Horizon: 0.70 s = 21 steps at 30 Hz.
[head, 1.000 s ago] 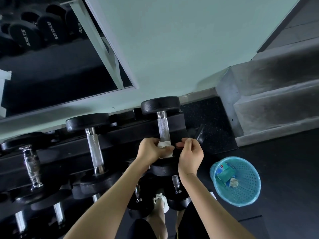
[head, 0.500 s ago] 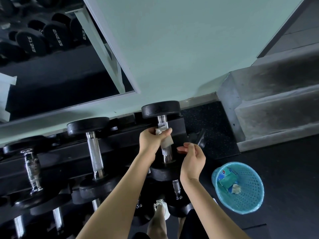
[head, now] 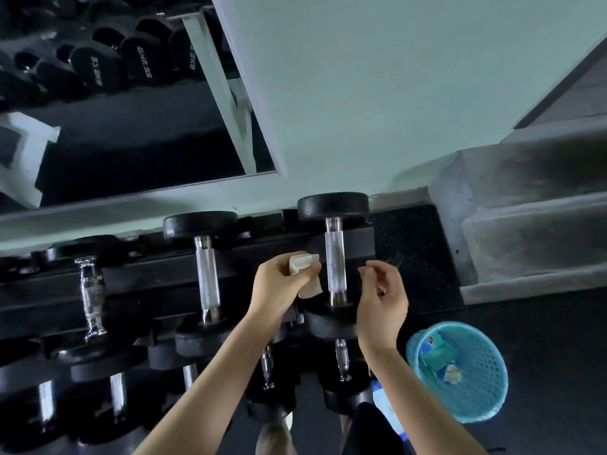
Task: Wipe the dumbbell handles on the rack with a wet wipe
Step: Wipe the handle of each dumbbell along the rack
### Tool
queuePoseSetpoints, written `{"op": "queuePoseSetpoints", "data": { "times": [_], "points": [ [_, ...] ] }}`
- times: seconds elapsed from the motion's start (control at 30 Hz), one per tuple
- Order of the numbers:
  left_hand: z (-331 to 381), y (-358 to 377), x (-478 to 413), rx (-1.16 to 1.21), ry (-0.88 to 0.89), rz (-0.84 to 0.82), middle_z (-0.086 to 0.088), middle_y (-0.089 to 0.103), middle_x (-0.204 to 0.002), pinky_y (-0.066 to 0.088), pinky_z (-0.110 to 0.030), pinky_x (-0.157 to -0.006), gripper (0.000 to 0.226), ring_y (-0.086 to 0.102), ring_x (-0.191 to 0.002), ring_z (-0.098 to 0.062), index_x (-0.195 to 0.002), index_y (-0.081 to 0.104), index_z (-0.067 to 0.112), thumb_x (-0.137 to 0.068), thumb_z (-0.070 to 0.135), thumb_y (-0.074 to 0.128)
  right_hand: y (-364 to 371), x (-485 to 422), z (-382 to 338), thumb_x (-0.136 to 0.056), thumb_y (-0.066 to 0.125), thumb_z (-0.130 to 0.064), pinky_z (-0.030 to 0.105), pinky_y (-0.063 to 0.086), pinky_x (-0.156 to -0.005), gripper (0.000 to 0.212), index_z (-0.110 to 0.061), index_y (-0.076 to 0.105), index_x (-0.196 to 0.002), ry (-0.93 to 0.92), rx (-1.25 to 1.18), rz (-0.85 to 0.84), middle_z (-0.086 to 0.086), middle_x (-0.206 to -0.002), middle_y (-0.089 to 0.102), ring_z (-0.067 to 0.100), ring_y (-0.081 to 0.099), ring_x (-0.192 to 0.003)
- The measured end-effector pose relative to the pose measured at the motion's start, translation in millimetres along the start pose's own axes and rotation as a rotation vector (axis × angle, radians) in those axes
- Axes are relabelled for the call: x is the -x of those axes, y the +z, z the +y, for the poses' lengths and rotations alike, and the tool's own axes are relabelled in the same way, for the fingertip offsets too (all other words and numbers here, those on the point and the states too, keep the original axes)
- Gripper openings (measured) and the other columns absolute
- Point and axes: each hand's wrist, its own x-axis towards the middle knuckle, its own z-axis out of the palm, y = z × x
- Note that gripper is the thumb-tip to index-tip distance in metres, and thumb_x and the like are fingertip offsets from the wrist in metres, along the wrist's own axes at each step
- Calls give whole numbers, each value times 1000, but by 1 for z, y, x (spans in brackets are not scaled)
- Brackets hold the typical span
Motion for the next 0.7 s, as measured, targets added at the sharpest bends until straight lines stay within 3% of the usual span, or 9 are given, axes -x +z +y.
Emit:
{"op": "queuePoseSetpoints", "data": {
  "times": [0.1,0.17,0.27,0.47,0.57,0.63,0.7],
  "points": [
    [13,-33,13,174,-21,-112,-1,73,-97,53,-31,-88,21,68,-96,-15,-101,72,20,-80,23,73,15,17,-21,-91,58,-13,11,47,-78,13,-22,66,-97,-86,28,-203,-13,-91,66,0,61,-86],
    [19,-56,19,155,8,-135,1,74,-98,52,-26,-87,20,67,-97,-14,-100,72,21,-81,24,71,33,28,-34,-92,59,-17,15,49,-82,15,-23,67,-101,-42,0,-367,-11,-97,68,1,63,-91],
    [23,-91,23,77,74,-111,6,74,-88,51,-15,-73,9,68,-86,-4,-91,72,26,-83,22,69,64,49,-46,-93,57,-24,20,51,-85,17,-29,67,-105,-58,22,-519,-11,-105,67,2,63,-98],
    [12,-167,22,241,38,-405,-14,68,-111,49,-31,-94,30,63,-110,-23,-108,69,10,-92,29,54,114,102,-54,-94,49,-39,11,47,-87,30,-30,63,-119,-132,41,-690,-15,-109,68,-6,60,-103],
    [4,-195,20,254,49,-381,-14,68,-110,49,-36,-96,31,63,-109,-27,-105,70,8,-90,30,56,137,115,-41,-97,51,-29,21,50,-74,24,-17,70,-103,-84,25,-570,-1,-84,72,5,64,-79],
    [-1,-209,12,239,28,-214,-6,72,-102,51,-36,-93,14,65,-104,-24,-96,72,17,-89,23,61,147,116,-34,-97,51,-28,26,38,-58,33,-3,65,-80,-40,36,-367,8,-61,56,11,46,-59],
    [-2,-220,1,146,71,-88,3,71,-100,52,-32,-91,11,65,-101,-16,-92,71,24,-90,19,61,158,115,-32,-97,49,-28,22,30,-51,40,-4,57,-67,-42,106,-209,0,-54,45,6,36,-51]
  ]
}}
